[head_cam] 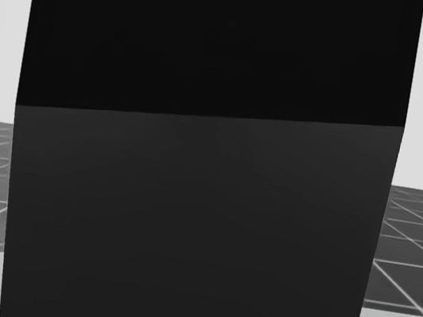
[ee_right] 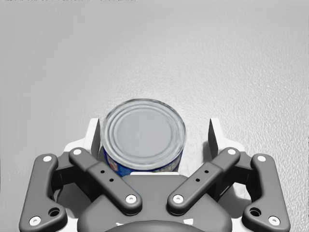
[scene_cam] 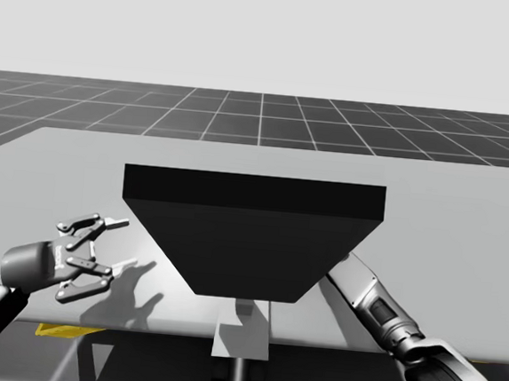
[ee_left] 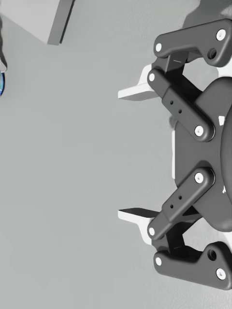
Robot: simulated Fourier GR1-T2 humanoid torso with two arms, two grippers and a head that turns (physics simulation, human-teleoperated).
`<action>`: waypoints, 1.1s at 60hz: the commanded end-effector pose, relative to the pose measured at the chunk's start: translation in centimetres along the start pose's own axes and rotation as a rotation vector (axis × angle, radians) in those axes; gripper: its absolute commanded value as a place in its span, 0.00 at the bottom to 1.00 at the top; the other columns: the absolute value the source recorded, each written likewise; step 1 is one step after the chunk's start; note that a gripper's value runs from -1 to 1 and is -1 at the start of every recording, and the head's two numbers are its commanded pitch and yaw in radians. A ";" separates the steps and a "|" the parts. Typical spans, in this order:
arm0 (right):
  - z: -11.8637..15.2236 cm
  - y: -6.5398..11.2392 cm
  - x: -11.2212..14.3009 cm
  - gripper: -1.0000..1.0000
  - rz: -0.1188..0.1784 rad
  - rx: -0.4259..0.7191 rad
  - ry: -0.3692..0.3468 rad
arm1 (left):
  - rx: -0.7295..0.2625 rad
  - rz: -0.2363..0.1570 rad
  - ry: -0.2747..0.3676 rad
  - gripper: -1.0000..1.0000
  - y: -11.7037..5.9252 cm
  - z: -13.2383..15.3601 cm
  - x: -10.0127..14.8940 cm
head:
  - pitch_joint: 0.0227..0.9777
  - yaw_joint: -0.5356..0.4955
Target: Reach around the screen and pick up the object behind it.
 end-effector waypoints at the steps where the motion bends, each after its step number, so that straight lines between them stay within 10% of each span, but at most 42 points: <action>1: -1.1 -0.1 -1.1 0.00 0.006 0.012 0.036 | -0.107 -0.012 0.008 0.00 -0.9 0.1 -0.1 | 0.13 0.50; 4: -1.1 0.0 -1.2 0.19 0.000 0.011 0.032 | -0.107 -0.013 0.008 0.00 -0.9 0.1 -0.1 | 0.13 0.50; 5: -1.1 0.0 -1.3 0.54 0.014 -0.004 0.027 | -0.107 -0.014 0.010 0.00 -0.9 0.1 -0.2 | 0.13 0.50; 7: -1.1 0.0 -1.3 0.83 0.008 0.000 0.026 | -0.106 -0.015 0.011 0.00 -0.9 0.1 -0.2 | 0.13 0.50; 10: -0.9 0.1 -1.5 1.00 -0.002 -0.005 0.024 | -0.107 -0.016 0.013 0.00 -1.0 0.1 -0.2 | 0.14 0.50; 27: 1.1 0.1 -0.6 1.00 0.002 -0.076 -0.017 | -0.101 -0.021 0.018 0.00 -1.0 0.3 -0.1 | 0.13 0.50; 66: 16.2 -1.0 3.8 1.00 0.132 -0.512 -0.142 | -0.069 -0.012 0.016 0.00 -0.6 0.7 -0.2 | 0.13 0.49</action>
